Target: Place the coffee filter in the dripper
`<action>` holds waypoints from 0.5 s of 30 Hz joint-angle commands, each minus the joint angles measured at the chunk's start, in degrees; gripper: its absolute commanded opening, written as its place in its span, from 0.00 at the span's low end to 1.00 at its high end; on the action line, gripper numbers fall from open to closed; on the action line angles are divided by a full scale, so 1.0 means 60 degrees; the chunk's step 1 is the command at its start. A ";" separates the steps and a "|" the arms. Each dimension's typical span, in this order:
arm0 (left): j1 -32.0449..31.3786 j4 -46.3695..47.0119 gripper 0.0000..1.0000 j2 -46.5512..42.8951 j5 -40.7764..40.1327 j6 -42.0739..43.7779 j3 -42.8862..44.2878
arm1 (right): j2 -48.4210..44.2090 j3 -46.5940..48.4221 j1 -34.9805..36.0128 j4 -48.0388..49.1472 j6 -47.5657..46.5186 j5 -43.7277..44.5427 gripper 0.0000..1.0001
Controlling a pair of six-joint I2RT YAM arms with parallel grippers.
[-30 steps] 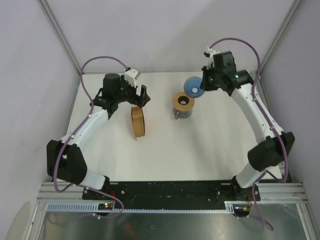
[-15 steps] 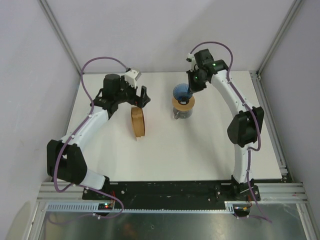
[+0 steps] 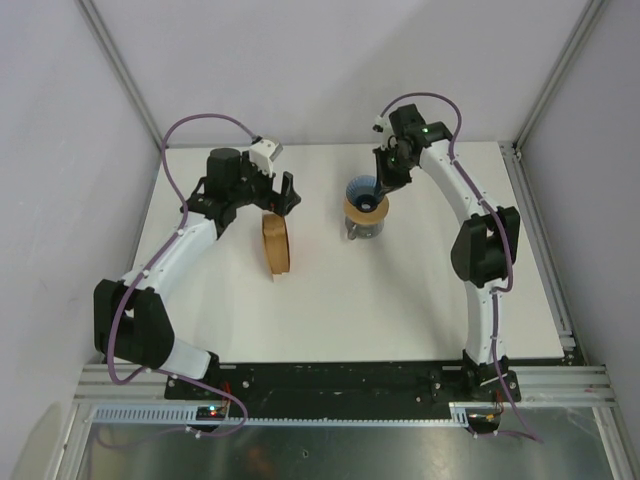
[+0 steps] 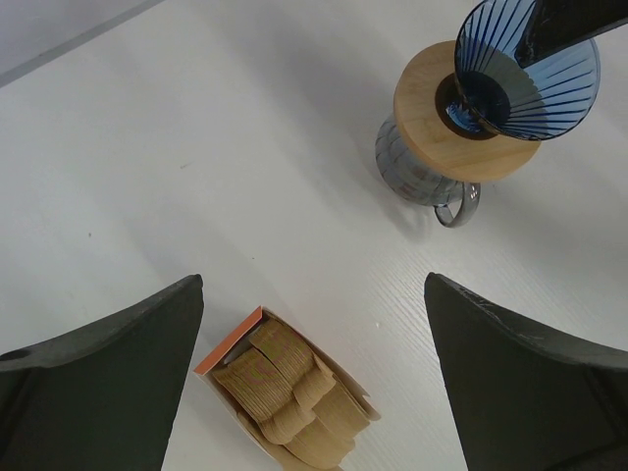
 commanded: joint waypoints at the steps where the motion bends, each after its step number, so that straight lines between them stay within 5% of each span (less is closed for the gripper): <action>1: -0.0085 0.0138 1.00 -0.0222 0.0147 0.0194 -0.0049 | 0.0293 0.0406 -0.0175 -0.0219 -0.0010 -0.0334 0.00; 15: -0.0194 0.0143 0.97 0.0173 0.0488 0.0009 0.0301 | 0.0654 -0.0264 0.0182 0.0021 -0.0021 0.0570 0.00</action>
